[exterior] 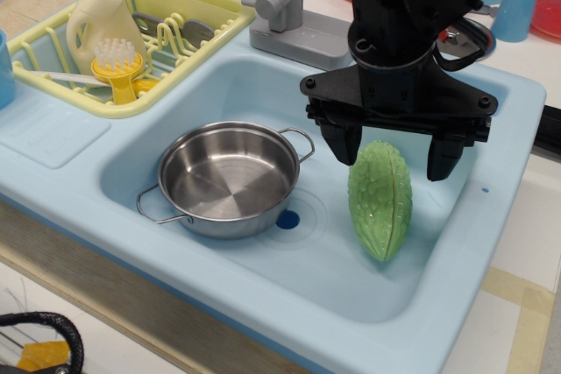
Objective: Put green squash into pot or pan
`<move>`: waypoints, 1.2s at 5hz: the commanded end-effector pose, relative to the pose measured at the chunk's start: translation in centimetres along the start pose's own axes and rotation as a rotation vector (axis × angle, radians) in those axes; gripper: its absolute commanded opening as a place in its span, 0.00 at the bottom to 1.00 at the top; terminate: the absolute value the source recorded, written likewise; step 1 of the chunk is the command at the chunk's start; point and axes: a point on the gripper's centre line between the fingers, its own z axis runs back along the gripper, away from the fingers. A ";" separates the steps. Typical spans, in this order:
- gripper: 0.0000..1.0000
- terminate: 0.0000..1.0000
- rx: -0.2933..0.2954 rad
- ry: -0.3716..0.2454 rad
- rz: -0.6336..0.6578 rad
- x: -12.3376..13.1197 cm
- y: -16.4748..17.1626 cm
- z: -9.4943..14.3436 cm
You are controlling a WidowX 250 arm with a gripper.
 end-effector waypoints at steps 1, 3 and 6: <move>1.00 0.00 0.000 0.000 0.000 0.0 0.0 0.0; 1.00 0.00 -0.001 0.036 0.040 -0.4 0.3 -2.2; 0.00 0.00 -0.021 0.084 0.068 -0.8 0.4 -4.2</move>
